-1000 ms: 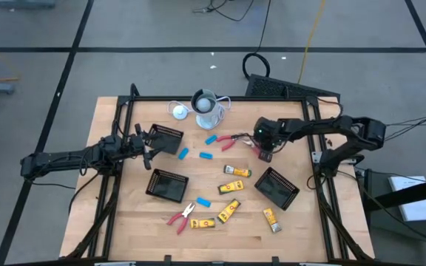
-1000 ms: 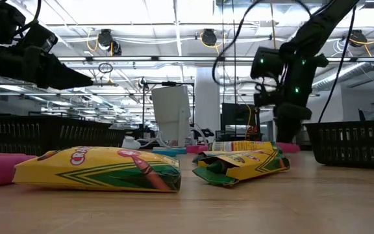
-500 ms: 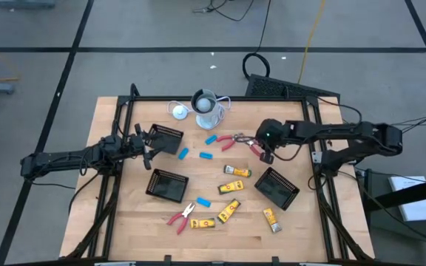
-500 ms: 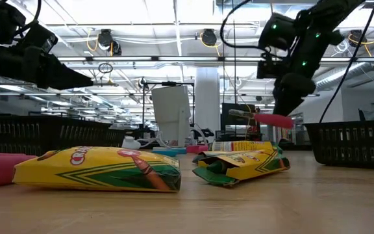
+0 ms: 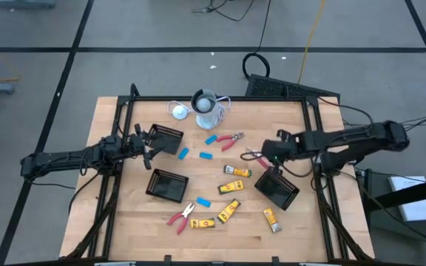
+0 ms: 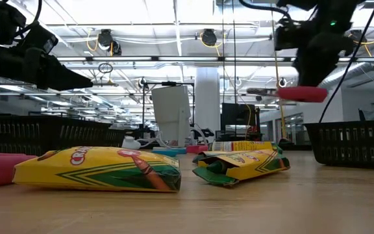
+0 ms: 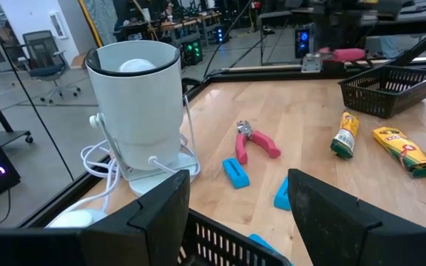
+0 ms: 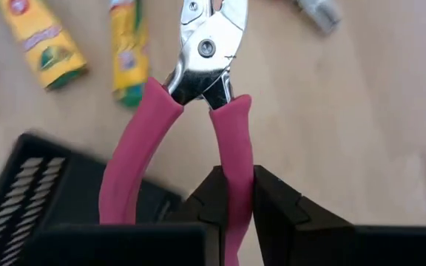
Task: Pick & Place School Supplies
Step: Put the pink hole puncher into the bottom left black bin
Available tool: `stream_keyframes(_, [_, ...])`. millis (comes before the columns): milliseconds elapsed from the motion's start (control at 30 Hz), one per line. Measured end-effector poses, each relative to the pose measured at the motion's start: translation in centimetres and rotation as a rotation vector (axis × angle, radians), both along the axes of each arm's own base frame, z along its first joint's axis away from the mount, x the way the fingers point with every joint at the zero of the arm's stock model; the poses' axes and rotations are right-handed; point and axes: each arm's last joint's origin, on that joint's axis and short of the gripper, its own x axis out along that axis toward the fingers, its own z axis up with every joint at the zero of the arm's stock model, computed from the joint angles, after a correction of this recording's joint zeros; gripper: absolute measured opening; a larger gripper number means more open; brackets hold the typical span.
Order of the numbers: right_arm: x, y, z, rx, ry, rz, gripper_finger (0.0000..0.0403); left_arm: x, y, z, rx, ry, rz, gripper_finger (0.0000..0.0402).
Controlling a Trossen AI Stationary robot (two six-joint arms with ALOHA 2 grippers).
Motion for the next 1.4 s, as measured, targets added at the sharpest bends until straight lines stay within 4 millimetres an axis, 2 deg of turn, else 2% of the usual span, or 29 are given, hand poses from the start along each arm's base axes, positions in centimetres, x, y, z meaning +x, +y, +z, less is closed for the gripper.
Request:
stream_keyframes(233, [-1.7, 3.2, -0.5, 0.059, 0.107, -0.057, 0.0030, 0.0, 0.0, -0.1, -0.015, 0.009, 0.002, 0.0232])
stream_keyframes(500, [-2.6, 6.8, -0.5, 0.181, 0.094, -0.059, 0.0030, 0.0, 0.0, -0.3, -0.032, 0.022, 0.004, 0.0232])
stream_keyframes(767, [-3.0, 9.4, -0.8, 0.248, 0.080, -0.035, 0.0030, 0.0, 0.0, -0.3, -0.036, 0.020, 0.005, 0.0232])
stream_keyframes(1067, [-1.8, 10.1, -2.9, 0.168, 0.168, -0.015, 0.0030, 0.0, 0.0, -0.3, -0.039, 0.019, 0.005, 0.0232])
stream_keyframes(1400, [-0.1, 10.0, -2.8, 0.154, 0.035, 0.094, 0.0030, 0.0, 0.0, -0.3, -0.039, 0.019, 0.005, 0.0232])
